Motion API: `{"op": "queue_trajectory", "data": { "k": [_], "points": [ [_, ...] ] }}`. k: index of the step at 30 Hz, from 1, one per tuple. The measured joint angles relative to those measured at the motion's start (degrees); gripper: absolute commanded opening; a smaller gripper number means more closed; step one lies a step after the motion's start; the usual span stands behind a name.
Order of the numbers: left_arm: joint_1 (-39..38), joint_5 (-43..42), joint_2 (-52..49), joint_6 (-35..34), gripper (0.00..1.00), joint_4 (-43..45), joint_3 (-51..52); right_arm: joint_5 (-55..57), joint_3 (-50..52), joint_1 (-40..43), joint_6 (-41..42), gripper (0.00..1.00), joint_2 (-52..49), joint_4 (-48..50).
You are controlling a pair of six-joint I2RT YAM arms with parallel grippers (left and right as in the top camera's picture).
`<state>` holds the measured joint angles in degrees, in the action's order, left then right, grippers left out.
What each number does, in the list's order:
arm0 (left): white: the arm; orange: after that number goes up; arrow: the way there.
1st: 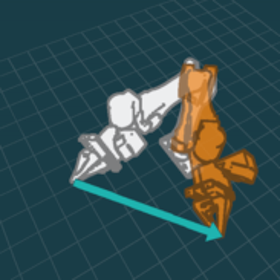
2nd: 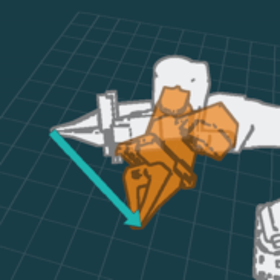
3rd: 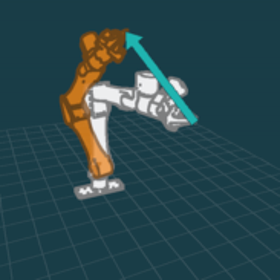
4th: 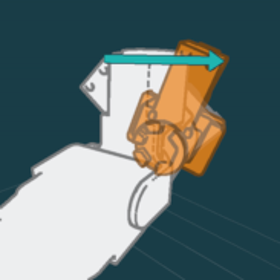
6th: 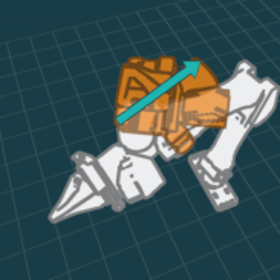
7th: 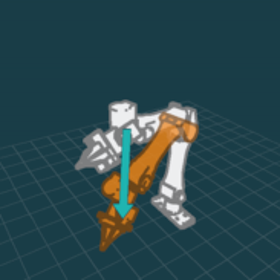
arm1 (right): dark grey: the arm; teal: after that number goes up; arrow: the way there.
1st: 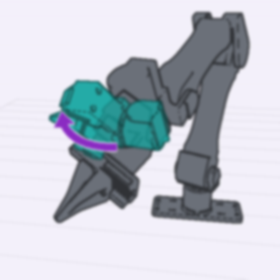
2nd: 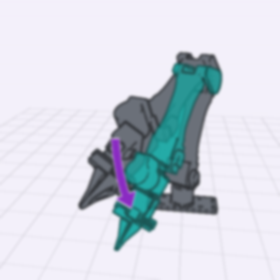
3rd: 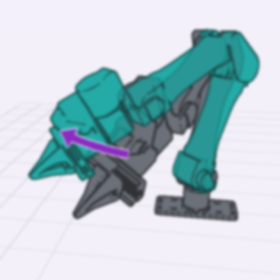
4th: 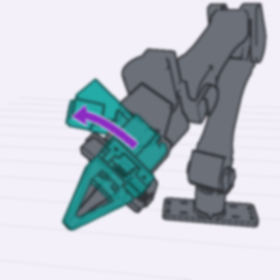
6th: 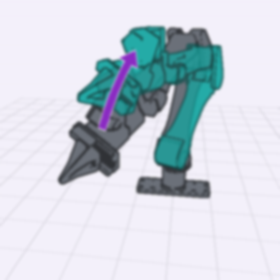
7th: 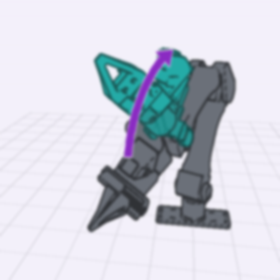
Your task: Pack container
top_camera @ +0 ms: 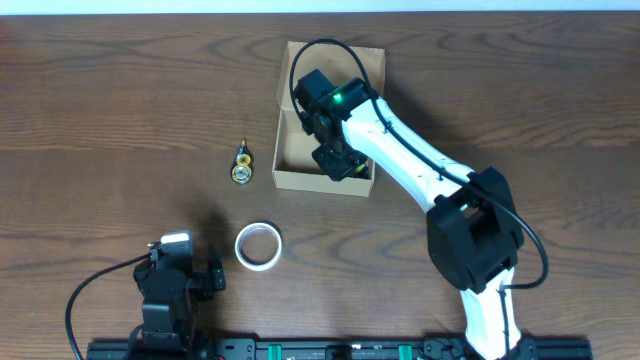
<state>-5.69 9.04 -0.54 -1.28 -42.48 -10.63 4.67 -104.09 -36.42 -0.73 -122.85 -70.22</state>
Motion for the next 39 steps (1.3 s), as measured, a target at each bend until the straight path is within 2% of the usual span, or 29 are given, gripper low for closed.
{"op": "queue_trajectory", "data": {
  "k": [5, 12, 17, 21, 23, 24, 25, 26, 29, 33, 39],
  "points": [
    [0.00, 0.00, 0.00, 0.00, 0.95, 0.00, 0.00, -0.15, 0.00, 0.00, 0.02, 0.27, 0.00, 0.33],
    [0.00, 0.00, 0.00, 0.00, 0.95, 0.00, 0.00, -0.17, 0.00, 0.00, 0.04, 0.24, 0.00, 2.82],
    [0.00, 0.00, 0.00, 0.00, 0.95, 0.00, 0.00, 1.11, -0.33, 0.00, 0.00, 0.28, 0.00, 4.44],
    [0.00, 0.00, 0.00, 0.00, 0.95, 0.00, 0.00, 1.99, -5.01, 0.00, 0.00, 0.29, 0.00, 3.41],
    [0.00, 0.00, 0.00, -0.02, 0.95, 0.00, 0.00, 2.23, -8.61, 0.00, -0.02, 0.40, 0.00, 2.32],
    [0.00, 0.00, 0.00, 0.00, 0.95, 0.00, 0.00, 2.47, -10.40, 0.00, -0.37, 0.55, 0.00, 1.22],
    [0.00, 0.00, 0.00, 0.00, 0.95, 0.00, 0.00, 2.49, -12.48, 0.00, -0.33, 0.83, 0.00, -0.26],
    [0.00, 0.00, 0.00, -0.02, 0.95, 0.00, 0.00, 2.51, -14.34, 0.00, -0.22, 0.99, 0.00, -1.90],
    [0.00, 0.00, 0.00, 0.00, 0.95, 0.00, 0.00, 2.67, -18.40, -0.28, -0.37, 0.99, 0.13, -4.22],
    [0.00, 0.00, 0.00, 0.00, 0.95, 0.00, 0.00, 2.62, -18.88, -1.05, -0.33, 0.99, 2.01, -4.33],
    [0.00, 0.00, 0.00, 0.00, 0.96, 0.00, 0.00, 1.75, -18.88, -1.57, -0.22, 0.99, 11.61, -5.38]
  ]
}}
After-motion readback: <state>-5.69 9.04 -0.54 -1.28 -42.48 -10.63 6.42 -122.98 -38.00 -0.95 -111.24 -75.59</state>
